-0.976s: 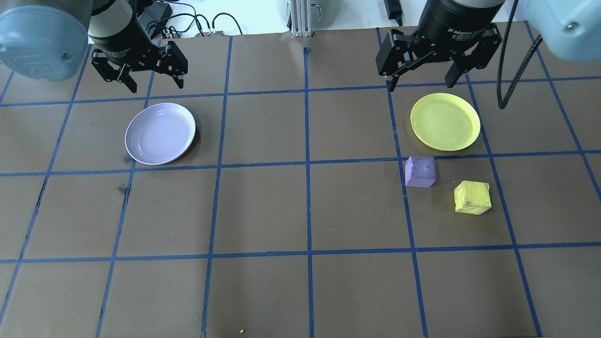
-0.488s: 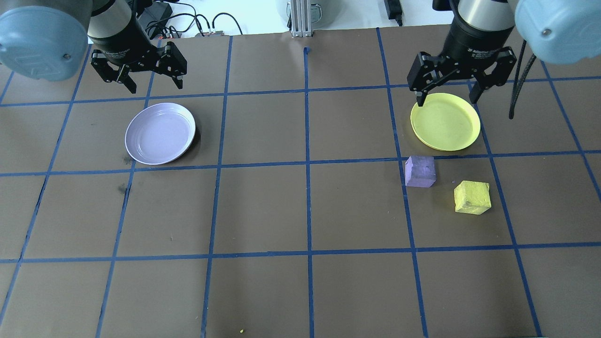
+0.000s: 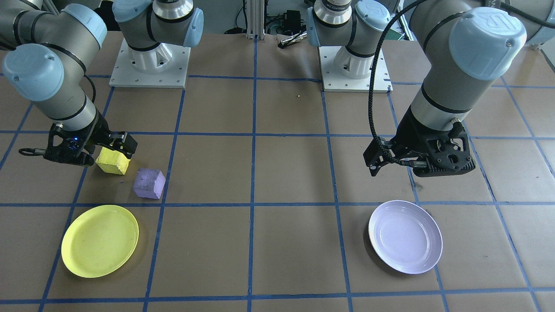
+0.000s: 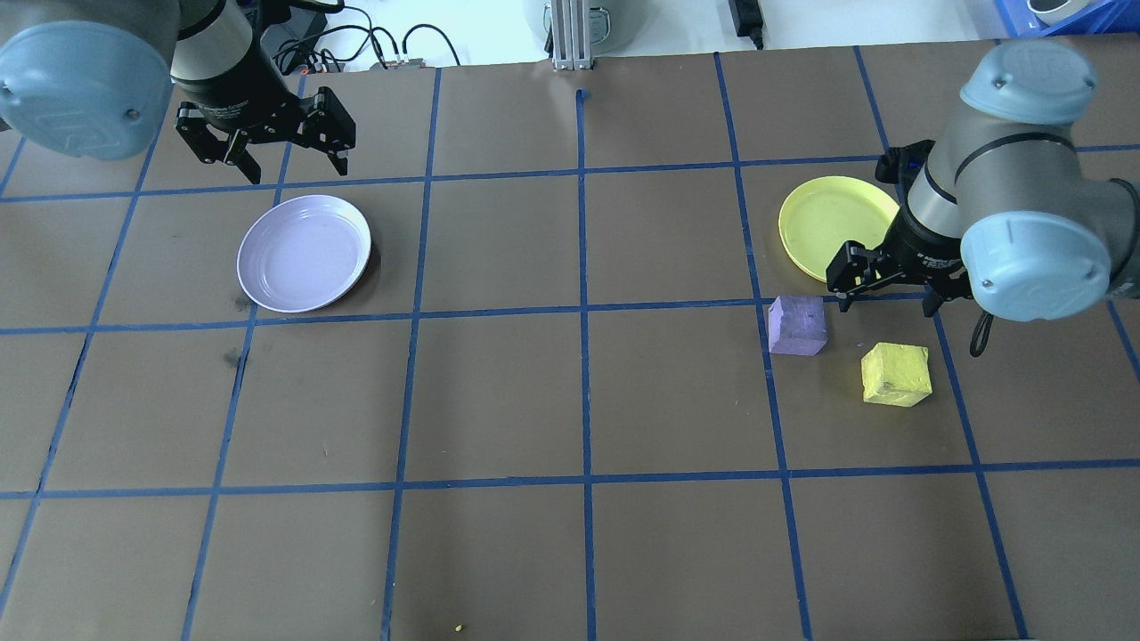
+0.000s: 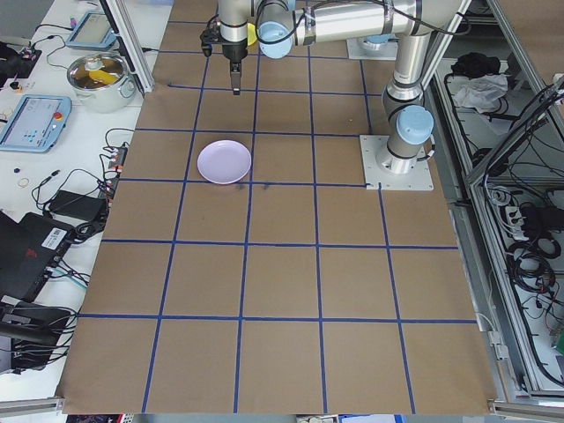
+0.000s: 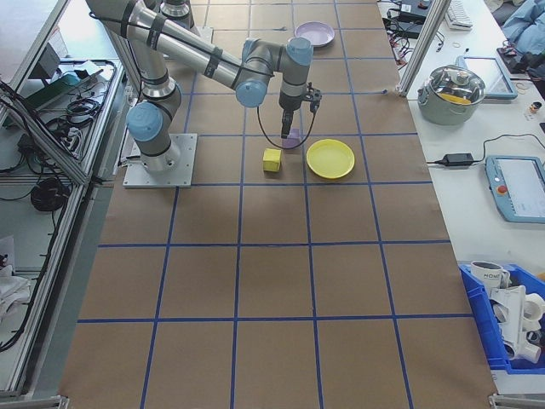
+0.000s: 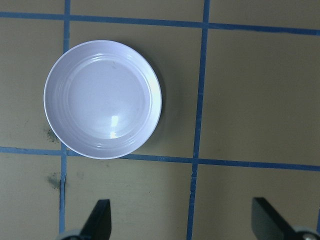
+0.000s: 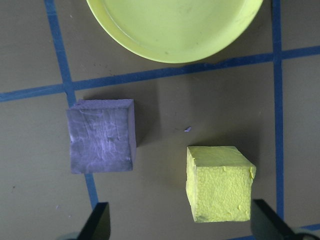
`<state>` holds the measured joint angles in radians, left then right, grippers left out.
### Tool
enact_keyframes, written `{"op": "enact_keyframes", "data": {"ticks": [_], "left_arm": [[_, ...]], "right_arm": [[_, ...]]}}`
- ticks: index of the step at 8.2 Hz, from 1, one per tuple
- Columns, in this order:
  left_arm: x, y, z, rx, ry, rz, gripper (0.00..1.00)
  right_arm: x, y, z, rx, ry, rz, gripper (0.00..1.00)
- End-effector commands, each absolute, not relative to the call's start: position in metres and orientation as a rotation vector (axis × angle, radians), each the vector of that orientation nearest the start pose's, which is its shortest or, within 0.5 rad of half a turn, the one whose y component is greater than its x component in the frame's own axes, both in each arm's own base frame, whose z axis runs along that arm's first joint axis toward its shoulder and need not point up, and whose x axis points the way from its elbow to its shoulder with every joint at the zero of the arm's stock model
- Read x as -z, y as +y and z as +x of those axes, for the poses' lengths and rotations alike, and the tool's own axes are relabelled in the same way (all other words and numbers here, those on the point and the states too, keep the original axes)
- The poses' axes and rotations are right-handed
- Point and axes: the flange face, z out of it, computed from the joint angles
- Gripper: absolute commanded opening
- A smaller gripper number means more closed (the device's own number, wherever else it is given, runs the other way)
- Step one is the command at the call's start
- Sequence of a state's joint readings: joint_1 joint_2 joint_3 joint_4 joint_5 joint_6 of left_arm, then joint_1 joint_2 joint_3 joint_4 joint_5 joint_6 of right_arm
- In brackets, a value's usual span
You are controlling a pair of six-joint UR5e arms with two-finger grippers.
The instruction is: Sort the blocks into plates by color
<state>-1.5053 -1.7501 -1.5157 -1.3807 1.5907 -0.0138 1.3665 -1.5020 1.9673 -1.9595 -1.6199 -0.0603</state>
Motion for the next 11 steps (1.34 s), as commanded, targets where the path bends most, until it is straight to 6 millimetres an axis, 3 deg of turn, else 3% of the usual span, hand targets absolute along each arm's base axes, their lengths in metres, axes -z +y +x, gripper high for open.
{"op": "enact_keyframes", "data": {"ticks": [1, 4, 6, 7, 8, 9, 11], "left_arm": [[-0.436, -0.580, -0.093, 0.092, 3.116, -0.125, 1.00], [-0.435, -0.580, -0.093, 0.090, 3.116, -0.125, 1.00], [-0.433, -0.579, -0.093, 0.083, 3.117, -0.123, 1.00], [-0.430, -0.579, -0.094, 0.076, 3.119, -0.123, 1.00], [-0.431, -0.580, -0.093, 0.095, 3.116, -0.121, 1.00], [-0.431, -0.580, -0.093, 0.102, 3.116, -0.123, 1.00], [-0.428, -0.585, -0.092, 0.095, 3.116, -0.128, 1.00]], "right_arm": [[-0.256, -0.476, -0.006, -0.236, 3.140, 0.347, 1.00], [-0.223, -0.480, -0.011, -0.348, 3.126, 0.341, 1.00], [-0.217, -0.484, -0.018, -0.332, 3.184, 0.280, 1.00], [-0.203, -0.479, -0.017, -0.381, 3.179, 0.275, 0.98], [-0.189, -0.479, -0.017, -0.432, 3.164, 0.271, 0.87], [-0.185, -0.480, -0.017, -0.441, 3.160, 0.265, 0.65], [-0.191, -0.482, -0.017, -0.468, 3.149, 0.130, 0.00]]}}
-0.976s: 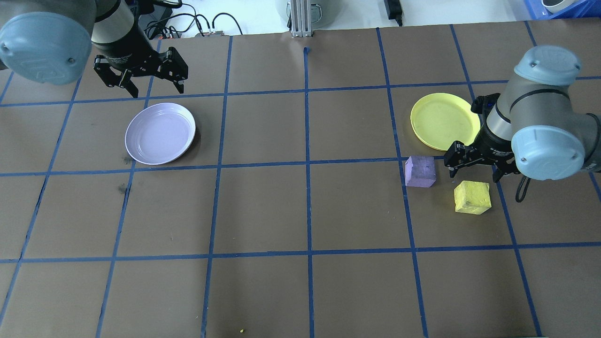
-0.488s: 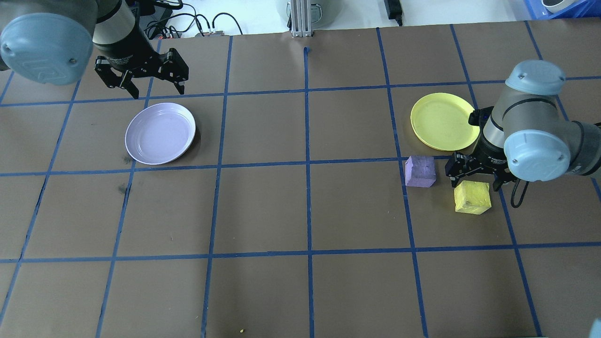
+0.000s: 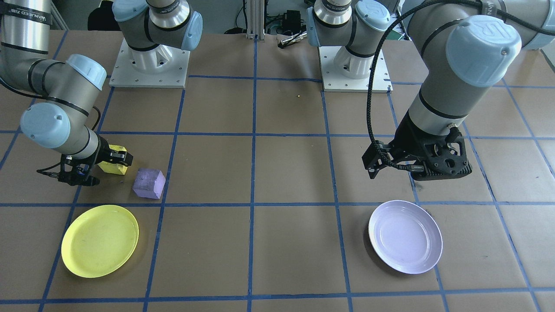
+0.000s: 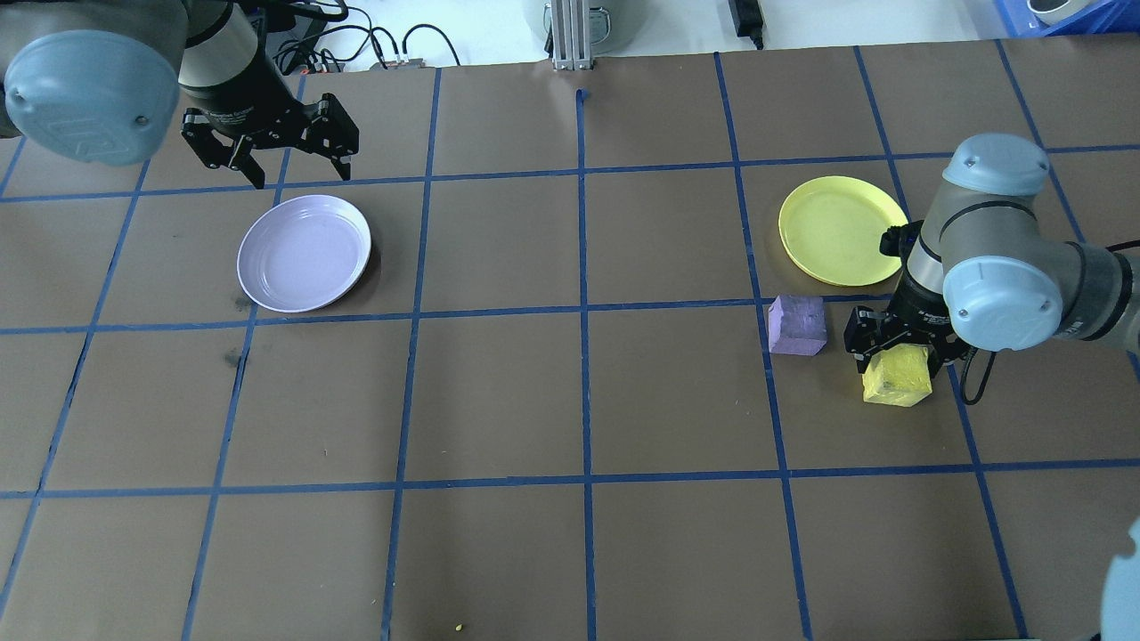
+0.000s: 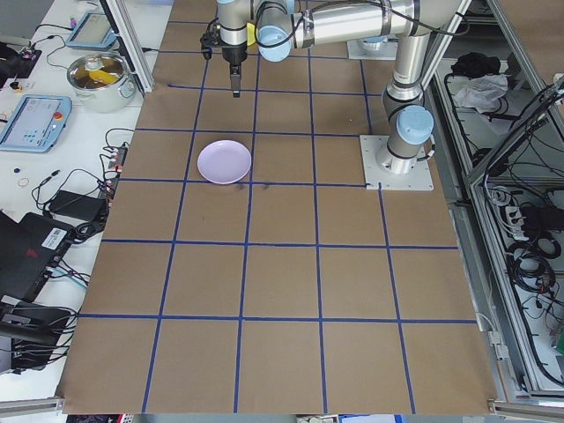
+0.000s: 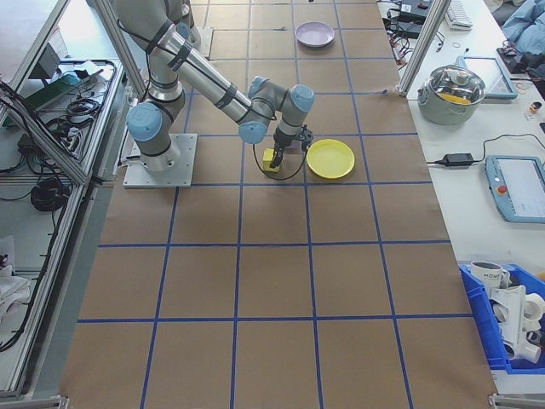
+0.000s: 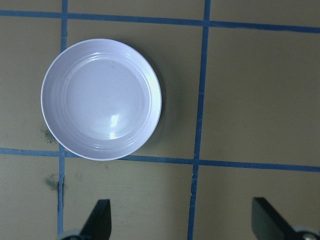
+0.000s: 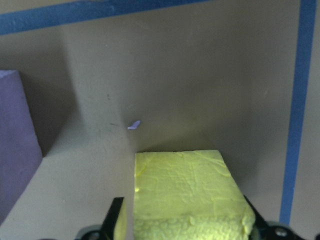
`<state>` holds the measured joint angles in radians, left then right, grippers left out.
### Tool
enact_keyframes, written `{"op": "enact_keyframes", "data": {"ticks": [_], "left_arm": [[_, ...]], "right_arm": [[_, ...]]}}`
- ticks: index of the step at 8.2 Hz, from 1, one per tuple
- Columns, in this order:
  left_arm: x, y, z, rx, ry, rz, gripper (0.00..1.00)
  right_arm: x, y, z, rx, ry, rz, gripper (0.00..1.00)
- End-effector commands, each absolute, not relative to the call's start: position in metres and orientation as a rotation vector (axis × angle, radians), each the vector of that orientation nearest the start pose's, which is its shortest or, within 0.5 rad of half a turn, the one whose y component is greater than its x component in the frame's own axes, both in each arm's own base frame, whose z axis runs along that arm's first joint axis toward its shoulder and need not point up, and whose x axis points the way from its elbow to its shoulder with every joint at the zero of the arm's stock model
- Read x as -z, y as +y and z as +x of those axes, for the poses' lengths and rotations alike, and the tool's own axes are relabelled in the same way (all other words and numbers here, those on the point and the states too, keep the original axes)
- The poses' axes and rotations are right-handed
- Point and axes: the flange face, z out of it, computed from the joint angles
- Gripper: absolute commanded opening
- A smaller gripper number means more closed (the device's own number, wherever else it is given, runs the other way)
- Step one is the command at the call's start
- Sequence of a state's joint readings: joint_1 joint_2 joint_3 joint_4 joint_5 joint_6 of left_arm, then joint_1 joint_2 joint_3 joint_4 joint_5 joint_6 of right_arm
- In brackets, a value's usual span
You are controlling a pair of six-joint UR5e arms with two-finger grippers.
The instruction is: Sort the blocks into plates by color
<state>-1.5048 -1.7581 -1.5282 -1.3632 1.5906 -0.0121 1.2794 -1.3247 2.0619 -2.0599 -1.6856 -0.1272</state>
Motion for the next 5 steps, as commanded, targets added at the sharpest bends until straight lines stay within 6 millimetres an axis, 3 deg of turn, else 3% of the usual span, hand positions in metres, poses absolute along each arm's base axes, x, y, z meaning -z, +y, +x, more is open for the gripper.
{"op": "enact_keyframes", "data": {"ticks": [1, 3, 4, 5], "left_arm": [[-0.429, -0.584, -0.092, 0.097, 3.116, -0.128, 1.00], [-0.427, -0.584, -0.092, 0.095, 3.116, -0.125, 1.00], [-0.426, -0.584, -0.092, 0.092, 3.116, -0.125, 1.00], [-0.427, -0.585, -0.092, 0.100, 3.116, -0.128, 1.00]], "right_arm": [[-0.207, -0.487, -0.018, -0.472, 3.146, 0.127, 0.00], [-0.268, -0.526, -0.021, -0.409, 3.151, 0.132, 0.00], [-0.280, -0.551, -0.017, -0.385, 3.150, 0.110, 0.00], [-0.298, -0.587, -0.002, -0.294, 3.180, 0.050, 0.00]]}}
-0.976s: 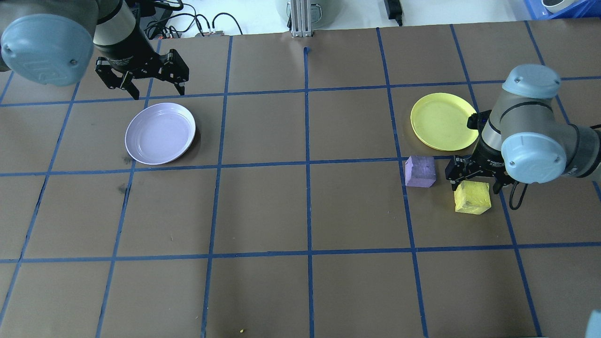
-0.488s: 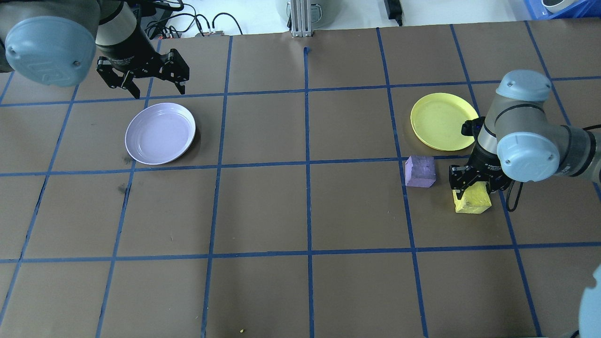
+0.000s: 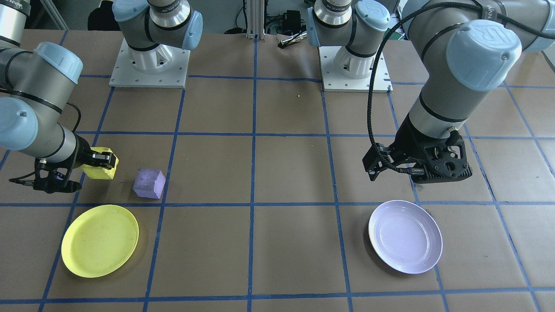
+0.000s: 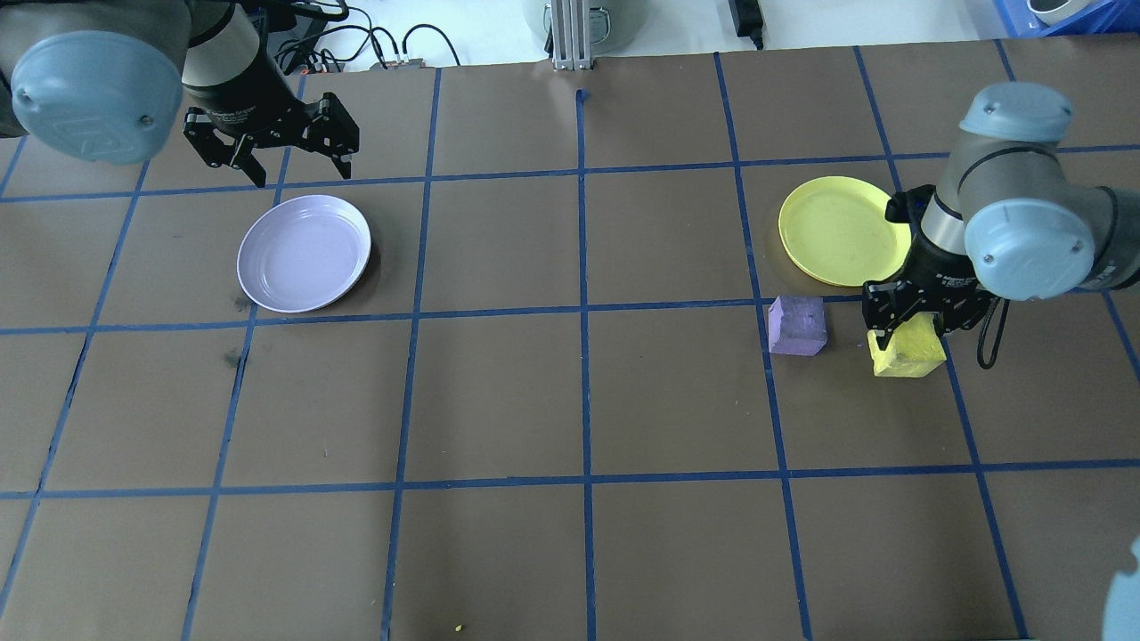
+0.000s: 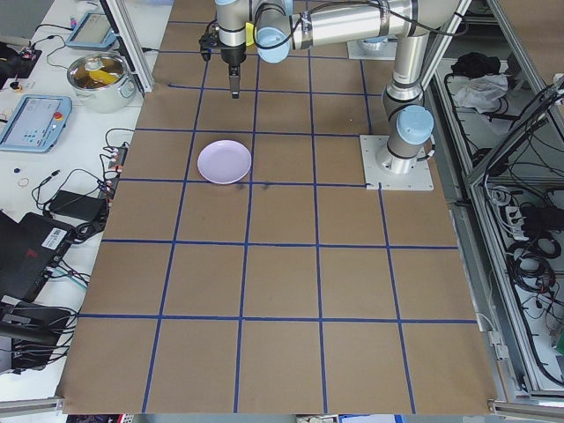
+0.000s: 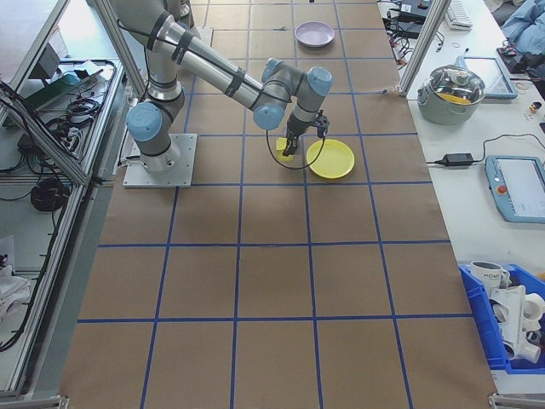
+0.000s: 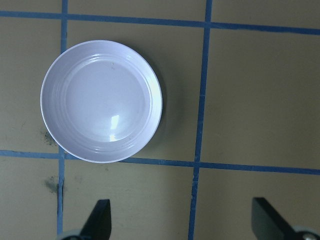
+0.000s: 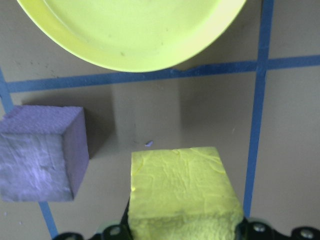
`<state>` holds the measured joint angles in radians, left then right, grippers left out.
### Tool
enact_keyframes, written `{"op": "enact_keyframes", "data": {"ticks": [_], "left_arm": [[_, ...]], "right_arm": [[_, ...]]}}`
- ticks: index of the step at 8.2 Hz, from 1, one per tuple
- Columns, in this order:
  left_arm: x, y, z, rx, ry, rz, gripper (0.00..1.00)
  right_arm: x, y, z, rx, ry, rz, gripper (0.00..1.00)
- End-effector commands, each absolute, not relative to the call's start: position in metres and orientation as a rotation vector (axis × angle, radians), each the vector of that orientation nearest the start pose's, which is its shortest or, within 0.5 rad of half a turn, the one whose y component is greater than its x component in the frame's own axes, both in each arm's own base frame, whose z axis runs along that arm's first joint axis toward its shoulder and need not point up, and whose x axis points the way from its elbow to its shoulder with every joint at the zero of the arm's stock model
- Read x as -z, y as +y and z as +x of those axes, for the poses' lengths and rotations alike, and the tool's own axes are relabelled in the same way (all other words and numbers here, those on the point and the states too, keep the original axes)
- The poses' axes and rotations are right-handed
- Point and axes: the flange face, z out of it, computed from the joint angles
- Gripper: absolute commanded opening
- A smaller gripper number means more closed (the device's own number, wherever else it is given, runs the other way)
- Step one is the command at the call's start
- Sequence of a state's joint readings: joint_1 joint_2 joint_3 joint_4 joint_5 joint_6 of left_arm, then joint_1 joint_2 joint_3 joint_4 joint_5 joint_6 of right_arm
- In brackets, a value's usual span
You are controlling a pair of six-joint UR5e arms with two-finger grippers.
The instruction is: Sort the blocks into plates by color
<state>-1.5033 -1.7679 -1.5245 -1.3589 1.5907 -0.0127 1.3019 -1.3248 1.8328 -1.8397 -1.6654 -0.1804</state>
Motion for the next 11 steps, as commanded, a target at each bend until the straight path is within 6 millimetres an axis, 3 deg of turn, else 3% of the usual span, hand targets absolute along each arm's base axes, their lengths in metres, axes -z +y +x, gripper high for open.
{"op": "enact_keyframes", "data": {"ticks": [1, 2, 3, 6, 7, 8, 9, 10, 11], "left_arm": [[-0.426, -0.585, -0.092, 0.100, 3.116, -0.125, 1.00], [-0.426, -0.585, -0.092, 0.100, 3.116, -0.128, 1.00], [-0.426, -0.585, -0.092, 0.100, 3.116, -0.128, 1.00], [-0.425, -0.585, -0.092, 0.097, 3.116, -0.125, 1.00], [-0.426, -0.585, -0.092, 0.100, 3.116, -0.125, 1.00], [-0.426, -0.585, -0.092, 0.100, 3.116, -0.125, 1.00], [-0.425, -0.586, -0.092, 0.097, 3.116, -0.125, 1.00], [-0.425, -0.586, -0.092, 0.097, 3.116, -0.125, 1.00], [-0.425, -0.586, -0.092, 0.097, 3.116, -0.125, 1.00]], "right_arm": [[-0.297, -0.625, 0.007, -0.265, 3.191, 0.004, 0.00], [-0.280, -0.661, 0.001, -0.265, 3.189, -0.020, 0.00], [-0.270, -0.680, 0.002, -0.260, 3.190, -0.032, 0.00], [-0.233, -0.687, 0.000, -0.330, 3.178, -0.036, 0.08], [-0.226, -0.690, 0.000, -0.324, 3.181, -0.038, 0.46], [-0.228, -0.693, -0.001, -0.267, 3.192, -0.033, 0.99], [-0.229, -0.692, -0.002, -0.267, 3.206, -0.035, 1.00], [-0.248, -0.690, 0.002, -0.239, 3.213, -0.014, 1.00], [-0.284, -0.676, 0.030, -0.237, 3.219, -0.016, 1.00]]}}
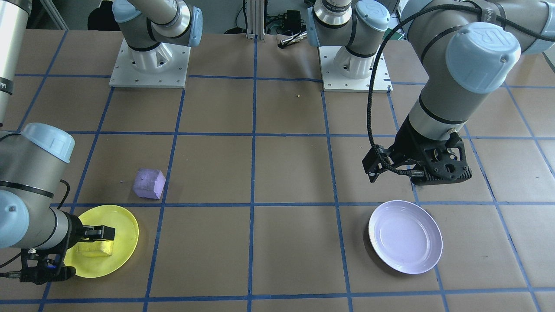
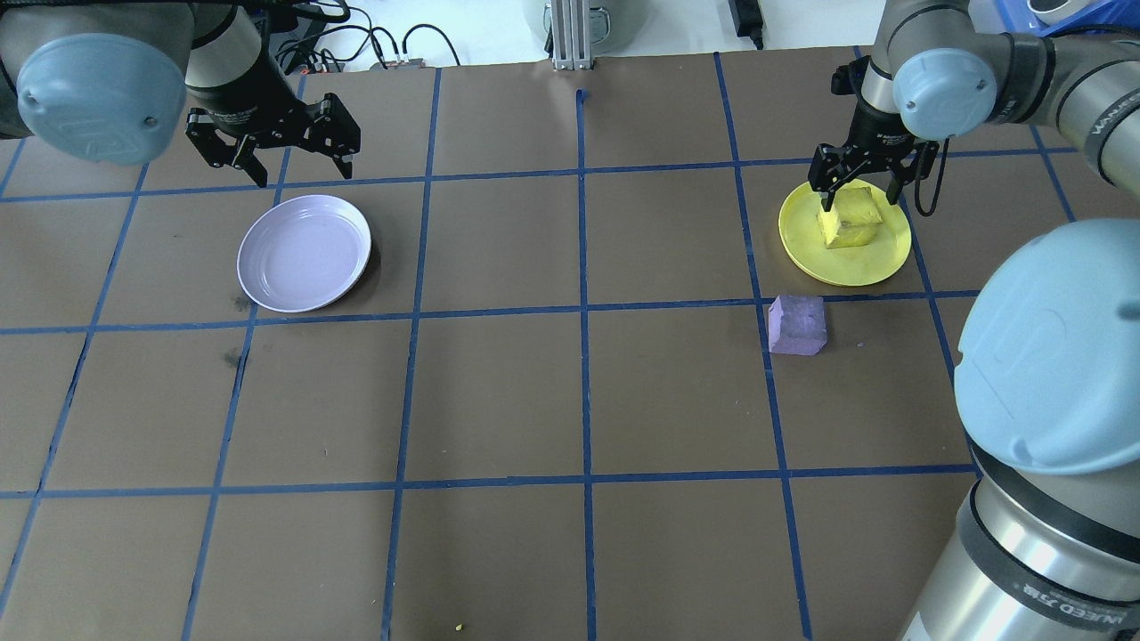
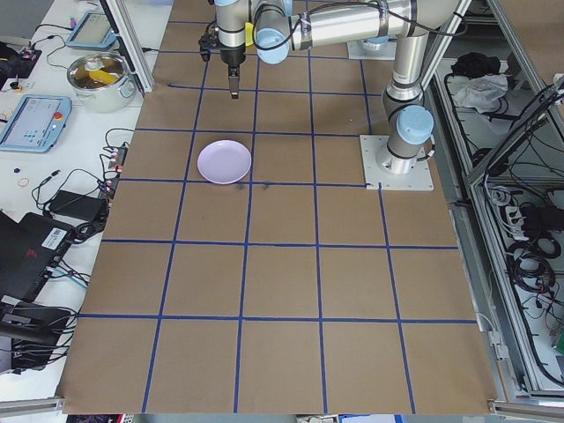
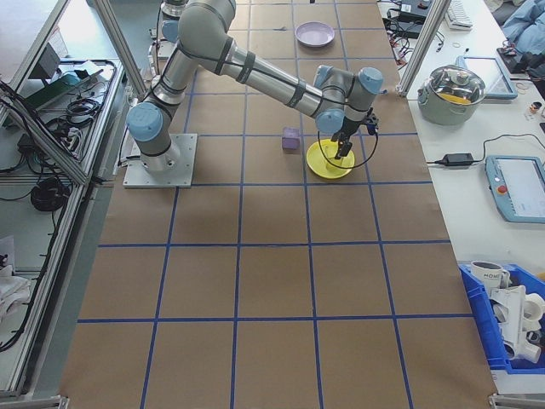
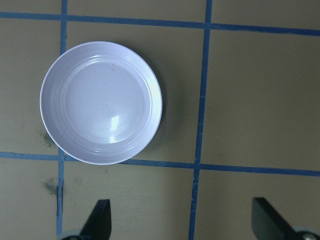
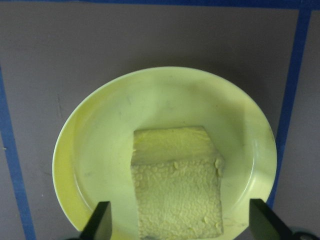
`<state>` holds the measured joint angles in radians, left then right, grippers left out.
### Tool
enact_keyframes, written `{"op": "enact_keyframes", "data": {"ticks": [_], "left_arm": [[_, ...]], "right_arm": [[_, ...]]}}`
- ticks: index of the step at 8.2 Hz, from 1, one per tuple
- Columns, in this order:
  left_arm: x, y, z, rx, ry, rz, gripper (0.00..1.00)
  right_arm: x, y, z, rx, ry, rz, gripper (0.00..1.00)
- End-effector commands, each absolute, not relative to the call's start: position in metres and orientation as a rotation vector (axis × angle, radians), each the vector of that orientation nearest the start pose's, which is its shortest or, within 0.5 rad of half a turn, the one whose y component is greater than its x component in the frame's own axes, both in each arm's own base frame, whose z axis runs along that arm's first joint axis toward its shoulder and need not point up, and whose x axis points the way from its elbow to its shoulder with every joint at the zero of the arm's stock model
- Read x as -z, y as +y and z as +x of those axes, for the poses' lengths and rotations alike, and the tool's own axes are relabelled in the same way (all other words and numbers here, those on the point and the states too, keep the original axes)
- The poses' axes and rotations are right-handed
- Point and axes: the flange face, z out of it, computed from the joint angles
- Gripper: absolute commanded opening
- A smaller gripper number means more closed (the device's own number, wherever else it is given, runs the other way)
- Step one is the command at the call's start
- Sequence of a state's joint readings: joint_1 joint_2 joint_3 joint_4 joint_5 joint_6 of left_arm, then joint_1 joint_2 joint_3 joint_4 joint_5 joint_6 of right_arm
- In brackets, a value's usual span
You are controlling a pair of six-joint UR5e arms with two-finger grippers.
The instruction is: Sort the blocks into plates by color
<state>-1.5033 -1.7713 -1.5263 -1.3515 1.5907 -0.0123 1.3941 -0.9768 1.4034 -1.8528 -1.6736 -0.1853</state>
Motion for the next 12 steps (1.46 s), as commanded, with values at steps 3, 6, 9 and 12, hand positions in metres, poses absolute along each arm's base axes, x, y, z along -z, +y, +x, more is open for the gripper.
{"op": "enact_keyframes", "data": {"ticks": [3, 6, 9, 12], "left_arm": [[-0.425, -0.586, -0.092, 0.097, 3.116, -0.125, 1.00], [-0.425, -0.586, -0.091, 0.097, 3.116, -0.128, 1.00], [-0.422, -0.587, -0.091, 0.097, 3.116, -0.128, 1.00], [-0.422, -0.587, -0.091, 0.100, 3.116, -0.128, 1.00]], "right_arm": [[-0.302, -0.633, 0.103, -0.339, 3.210, 0.128, 1.00], [-0.253, -0.585, 0.106, -0.275, 3.188, 0.144, 1.00], [-0.202, -0.548, 0.105, -0.235, 3.200, 0.144, 1.00], [-0.197, -0.544, 0.103, -0.265, 3.199, 0.140, 0.74]]}}
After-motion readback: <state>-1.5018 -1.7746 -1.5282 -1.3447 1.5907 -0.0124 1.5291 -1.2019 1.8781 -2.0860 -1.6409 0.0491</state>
